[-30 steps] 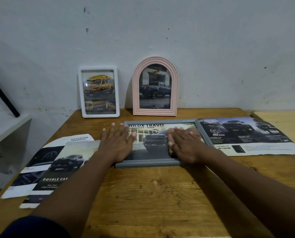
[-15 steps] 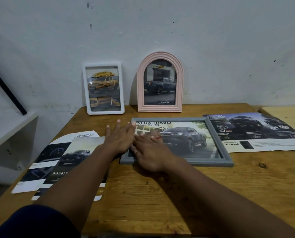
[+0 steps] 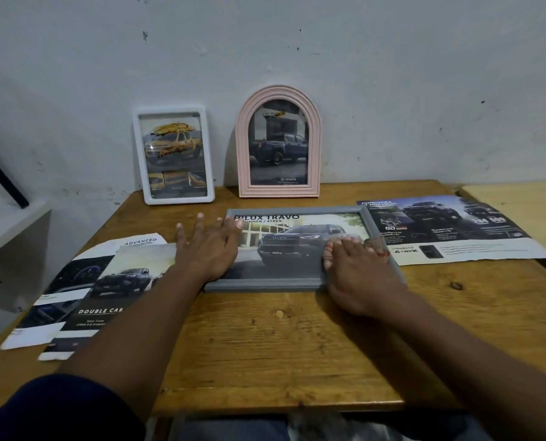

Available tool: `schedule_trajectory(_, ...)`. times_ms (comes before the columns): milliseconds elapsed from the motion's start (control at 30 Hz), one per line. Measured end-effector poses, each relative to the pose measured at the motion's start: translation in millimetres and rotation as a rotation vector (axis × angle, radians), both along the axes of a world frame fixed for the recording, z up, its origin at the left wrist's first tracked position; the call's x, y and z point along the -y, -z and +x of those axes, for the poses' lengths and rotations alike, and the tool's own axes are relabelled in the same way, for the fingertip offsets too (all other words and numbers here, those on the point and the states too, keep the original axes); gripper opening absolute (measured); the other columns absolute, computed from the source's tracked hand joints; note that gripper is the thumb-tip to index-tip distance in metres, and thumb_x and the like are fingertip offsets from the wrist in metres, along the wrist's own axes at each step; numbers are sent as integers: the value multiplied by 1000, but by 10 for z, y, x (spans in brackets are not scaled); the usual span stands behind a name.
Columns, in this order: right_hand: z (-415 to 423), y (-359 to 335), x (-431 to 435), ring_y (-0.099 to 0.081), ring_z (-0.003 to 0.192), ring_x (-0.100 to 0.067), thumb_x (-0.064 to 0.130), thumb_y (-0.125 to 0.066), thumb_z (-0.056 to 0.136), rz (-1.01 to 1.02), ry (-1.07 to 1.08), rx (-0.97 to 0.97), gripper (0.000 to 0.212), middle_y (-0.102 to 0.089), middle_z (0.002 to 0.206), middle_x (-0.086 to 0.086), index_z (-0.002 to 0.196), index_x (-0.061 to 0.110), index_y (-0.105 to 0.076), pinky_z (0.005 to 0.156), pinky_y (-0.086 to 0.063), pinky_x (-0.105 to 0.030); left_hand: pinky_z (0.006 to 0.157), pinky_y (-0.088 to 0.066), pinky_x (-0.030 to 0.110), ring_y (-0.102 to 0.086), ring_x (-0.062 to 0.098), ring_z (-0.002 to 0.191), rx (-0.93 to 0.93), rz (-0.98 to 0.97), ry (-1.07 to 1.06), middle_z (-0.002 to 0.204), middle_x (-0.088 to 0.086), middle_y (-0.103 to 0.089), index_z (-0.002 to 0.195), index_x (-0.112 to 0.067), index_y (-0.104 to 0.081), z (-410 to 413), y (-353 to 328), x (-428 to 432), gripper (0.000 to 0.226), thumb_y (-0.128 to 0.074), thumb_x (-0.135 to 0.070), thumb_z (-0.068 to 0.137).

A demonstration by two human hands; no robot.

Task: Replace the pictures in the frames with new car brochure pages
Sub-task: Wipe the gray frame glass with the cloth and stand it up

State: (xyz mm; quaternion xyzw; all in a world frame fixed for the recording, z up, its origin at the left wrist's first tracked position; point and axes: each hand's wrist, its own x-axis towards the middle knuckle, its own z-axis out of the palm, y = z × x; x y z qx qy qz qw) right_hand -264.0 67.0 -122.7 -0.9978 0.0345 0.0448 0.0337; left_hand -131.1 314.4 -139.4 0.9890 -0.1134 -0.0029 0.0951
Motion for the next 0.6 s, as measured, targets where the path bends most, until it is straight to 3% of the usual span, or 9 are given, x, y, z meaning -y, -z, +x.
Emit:
schedule_trajectory(67,-16,-5,-361,-8,149,-43,43,-24,101,6,101,-6,73,-9,160,-30,153,-5,-8,121,-10,-54,118,17,58,8,27,155,0,1,-6,169,-2,-14,161,-35,-12,-21,-2,8,75,8,-67,96)
schedule_trajectory(167,27,-1,-863,-11,148,-44,41,-27,102,81,54,28,72,-12,159,-31,153,-6,-9,121,-9,-55,118,17,58,9,27,155,-1,-10,-10,169,-2,-13,161,-34,-13,-24,-3,5,73,7,-65,98)
schedule_trajectory(267,36,20,-1194,-39,136,-34,38,-39,98,177,-128,197,56,-44,145,-22,140,2,-43,118,-25,-46,118,17,58,10,26,155,-4,-22,-13,169,-2,-13,161,-33,-13,6,14,-11,72,7,-63,99)
schedule_trajectory(367,33,44,-1236,-58,102,-21,32,-40,98,360,-290,341,30,-66,113,-4,112,19,-63,96,-45,-39,119,16,59,10,25,155,-15,-33,-27,169,-3,-12,161,-34,-13,38,23,-18,69,5,-62,100)
schedule_trajectory(467,12,8,-952,-57,97,-14,36,-39,99,462,-422,274,31,-67,114,3,121,30,-61,83,-46,-35,119,16,58,11,25,155,-26,-27,-26,169,-3,-11,161,-34,-11,8,6,-15,69,5,-63,100)
schedule_trajectory(600,-108,32,-306,-57,103,-12,37,-37,101,393,-426,298,36,-67,119,5,128,31,-59,85,-44,-31,119,14,60,10,27,155,-4,33,-24,169,-1,-11,161,-34,-12,-24,-34,-13,70,6,-63,99)
